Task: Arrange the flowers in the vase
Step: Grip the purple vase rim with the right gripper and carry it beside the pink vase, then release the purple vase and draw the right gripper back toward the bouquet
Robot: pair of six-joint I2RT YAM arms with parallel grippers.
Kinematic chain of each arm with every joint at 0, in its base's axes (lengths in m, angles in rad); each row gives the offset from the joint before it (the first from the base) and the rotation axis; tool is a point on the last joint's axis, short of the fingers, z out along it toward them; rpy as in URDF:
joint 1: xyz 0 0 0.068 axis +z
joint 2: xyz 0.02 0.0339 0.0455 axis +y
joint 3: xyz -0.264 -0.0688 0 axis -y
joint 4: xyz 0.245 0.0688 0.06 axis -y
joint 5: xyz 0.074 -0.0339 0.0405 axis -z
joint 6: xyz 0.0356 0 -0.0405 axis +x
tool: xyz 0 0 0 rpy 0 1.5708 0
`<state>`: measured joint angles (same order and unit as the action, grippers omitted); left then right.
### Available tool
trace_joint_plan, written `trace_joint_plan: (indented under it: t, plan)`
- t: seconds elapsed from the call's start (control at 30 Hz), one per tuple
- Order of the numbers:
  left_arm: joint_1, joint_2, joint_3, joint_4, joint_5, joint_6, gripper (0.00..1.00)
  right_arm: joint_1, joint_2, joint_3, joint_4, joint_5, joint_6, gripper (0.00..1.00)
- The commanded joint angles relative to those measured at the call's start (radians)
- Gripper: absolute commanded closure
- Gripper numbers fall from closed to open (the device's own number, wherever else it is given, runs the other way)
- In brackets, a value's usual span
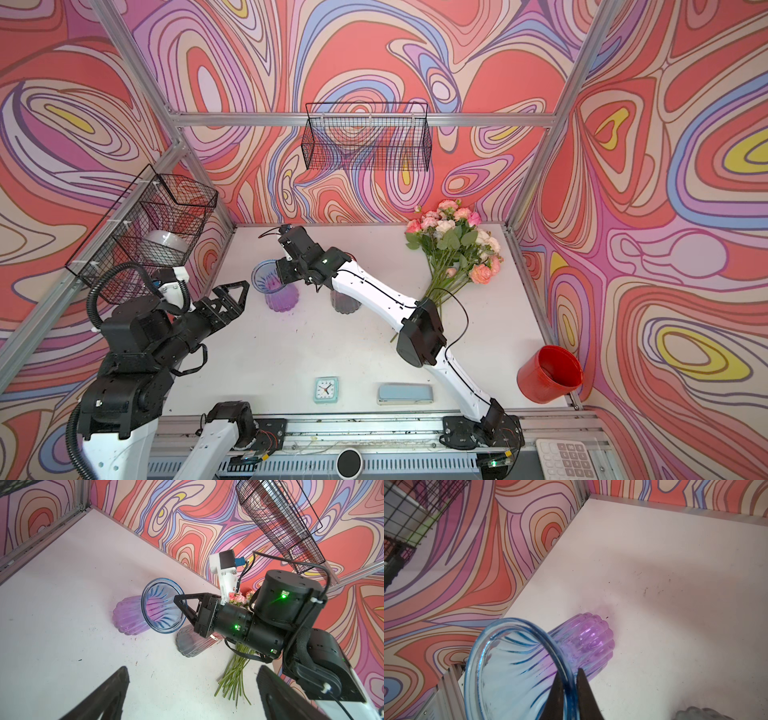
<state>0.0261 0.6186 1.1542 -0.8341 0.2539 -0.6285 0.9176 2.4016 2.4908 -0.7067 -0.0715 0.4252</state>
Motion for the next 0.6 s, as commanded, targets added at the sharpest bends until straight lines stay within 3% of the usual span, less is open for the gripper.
trace_joint_plan:
  t: [0.0,0.17,0.33,0.47,0.57]
  plan:
    - [0.0,0.004,0.019,-0.02,-0.009,0.019,0.02,-0.022,0.034,0.027,0.006,-0.024,0.04,0.99]
    - [0.0,0.023,-0.005,-0.015,-0.052,0.022,0.02,-0.026,0.04,0.026,0.041,-0.034,0.047,0.93]
    - [0.0,0.077,-0.073,0.004,-0.185,-0.011,0.1,-0.026,0.039,0.029,0.065,-0.041,0.058,0.98]
    - [0.0,0.114,-0.092,0.035,-0.189,-0.026,0.1,-0.025,0.036,0.024,0.096,-0.061,0.07,0.89]
    - [0.001,0.141,-0.113,0.058,-0.267,-0.043,0.1,-0.025,0.037,0.01,0.136,-0.08,0.083,0.86]
